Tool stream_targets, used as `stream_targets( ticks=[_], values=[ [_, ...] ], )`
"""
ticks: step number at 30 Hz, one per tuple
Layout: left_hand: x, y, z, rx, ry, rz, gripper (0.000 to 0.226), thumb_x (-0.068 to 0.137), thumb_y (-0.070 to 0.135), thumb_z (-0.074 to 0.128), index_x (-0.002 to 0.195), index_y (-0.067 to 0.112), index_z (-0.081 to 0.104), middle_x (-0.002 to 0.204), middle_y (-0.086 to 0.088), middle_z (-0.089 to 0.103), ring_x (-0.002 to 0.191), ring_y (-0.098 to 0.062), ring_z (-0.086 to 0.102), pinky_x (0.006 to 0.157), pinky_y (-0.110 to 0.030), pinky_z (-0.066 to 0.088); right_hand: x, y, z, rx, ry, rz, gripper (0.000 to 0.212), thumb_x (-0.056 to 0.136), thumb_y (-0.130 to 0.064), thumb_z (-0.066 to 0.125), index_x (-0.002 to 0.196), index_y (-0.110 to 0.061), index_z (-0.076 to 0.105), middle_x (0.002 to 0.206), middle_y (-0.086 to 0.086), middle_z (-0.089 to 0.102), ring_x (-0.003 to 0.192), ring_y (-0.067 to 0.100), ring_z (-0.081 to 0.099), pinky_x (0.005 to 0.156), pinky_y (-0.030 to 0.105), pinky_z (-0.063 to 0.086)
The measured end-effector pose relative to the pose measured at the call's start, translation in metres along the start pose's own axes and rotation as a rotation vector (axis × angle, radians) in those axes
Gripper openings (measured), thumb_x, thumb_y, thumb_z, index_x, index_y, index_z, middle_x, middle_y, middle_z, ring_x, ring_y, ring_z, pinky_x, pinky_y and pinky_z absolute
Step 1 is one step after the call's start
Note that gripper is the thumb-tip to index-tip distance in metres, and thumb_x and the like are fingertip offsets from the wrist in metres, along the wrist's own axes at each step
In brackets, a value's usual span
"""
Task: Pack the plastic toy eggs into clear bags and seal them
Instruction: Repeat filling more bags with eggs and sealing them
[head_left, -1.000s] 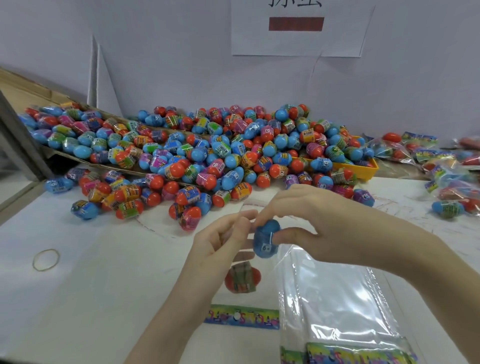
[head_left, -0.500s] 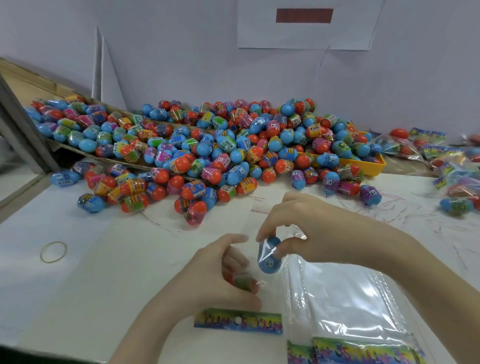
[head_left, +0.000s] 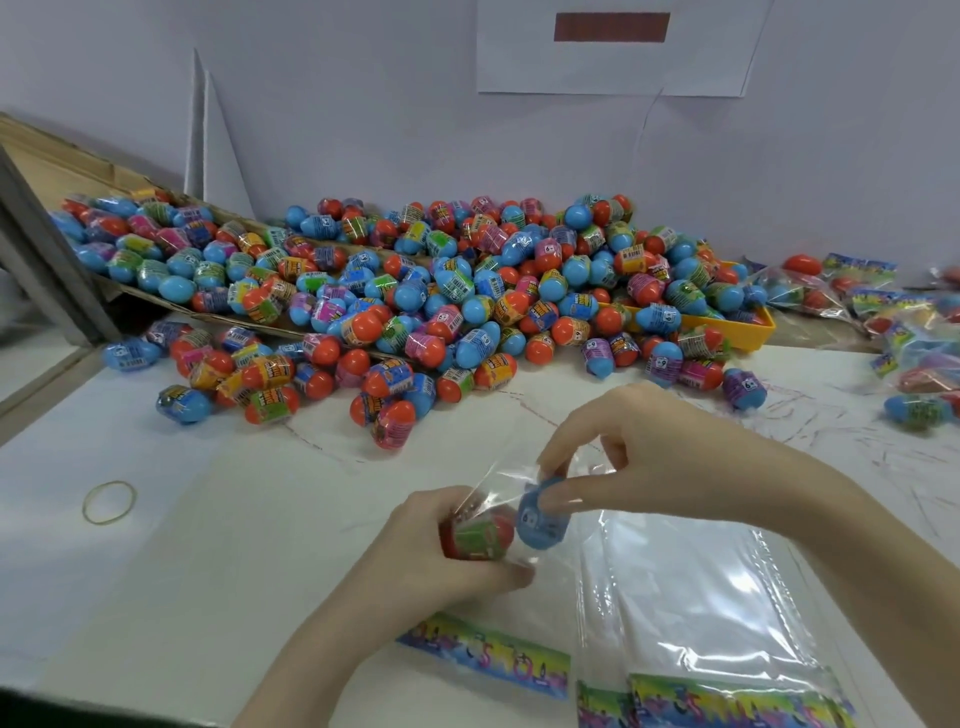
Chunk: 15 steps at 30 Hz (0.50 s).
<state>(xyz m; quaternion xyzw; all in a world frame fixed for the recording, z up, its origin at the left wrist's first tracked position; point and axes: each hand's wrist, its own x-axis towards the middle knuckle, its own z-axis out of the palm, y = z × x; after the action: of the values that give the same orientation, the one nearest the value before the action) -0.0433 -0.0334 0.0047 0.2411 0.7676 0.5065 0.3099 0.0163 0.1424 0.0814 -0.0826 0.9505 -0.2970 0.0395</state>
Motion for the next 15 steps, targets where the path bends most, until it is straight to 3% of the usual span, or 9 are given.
stream_targets(
  ticks=[3, 8, 13, 15],
  values=[
    [-0.002, 0.0, 0.002, -0.132, -0.007, -0.035, 0.035, 0.047, 0.029, 0.081, 0.079, 0.021, 0.072, 0.066, 0.003, 0.066, 0.063, -0.008, 0.06, 0.056, -0.017, 0.047, -0.003, 0.001, -0.004, 0.082, -0.002, -0.013, 0.009, 0.076, -0.018, 0.073, 0.084, -0.017, 0.075, 0.057, -0.024, 0.06, 0.048, -0.017, 0.049, 0.044, -0.001, 0.032],
    [-0.005, 0.004, 0.006, -0.221, -0.07, -0.078, 0.028, 0.046, 0.02, 0.082, 0.07, 0.024, 0.069, 0.063, 0.007, 0.066, 0.058, -0.004, 0.06, 0.055, -0.018, 0.047, 0.0, 0.004, -0.008, 0.096, -0.109, 0.05, 0.011, 0.073, -0.026, 0.074, 0.083, -0.023, 0.075, 0.074, -0.019, 0.07, 0.056, -0.013, 0.054, 0.05, 0.001, 0.036],
    [-0.006, 0.008, 0.007, -0.18, -0.137, -0.128, 0.052, 0.048, 0.023, 0.082, 0.096, 0.022, 0.061, 0.079, 0.003, 0.073, 0.07, -0.009, 0.067, 0.062, -0.021, 0.051, 0.005, 0.002, -0.012, 0.027, -0.25, 0.071, 0.016, 0.087, -0.027, 0.06, 0.096, -0.023, 0.072, 0.07, -0.026, 0.064, 0.056, -0.007, 0.052, 0.052, 0.006, 0.037],
    [-0.008, 0.009, 0.006, -0.223, -0.138, -0.12, 0.055, 0.049, 0.019, 0.082, 0.1, 0.021, 0.063, 0.081, -0.002, 0.074, 0.072, -0.013, 0.069, 0.063, -0.022, 0.053, 0.003, 0.003, -0.011, 0.083, -0.299, 0.082, 0.027, 0.093, -0.032, 0.045, 0.105, -0.026, 0.068, 0.087, -0.019, 0.067, 0.066, -0.003, 0.053, 0.06, 0.012, 0.042]
  ],
)
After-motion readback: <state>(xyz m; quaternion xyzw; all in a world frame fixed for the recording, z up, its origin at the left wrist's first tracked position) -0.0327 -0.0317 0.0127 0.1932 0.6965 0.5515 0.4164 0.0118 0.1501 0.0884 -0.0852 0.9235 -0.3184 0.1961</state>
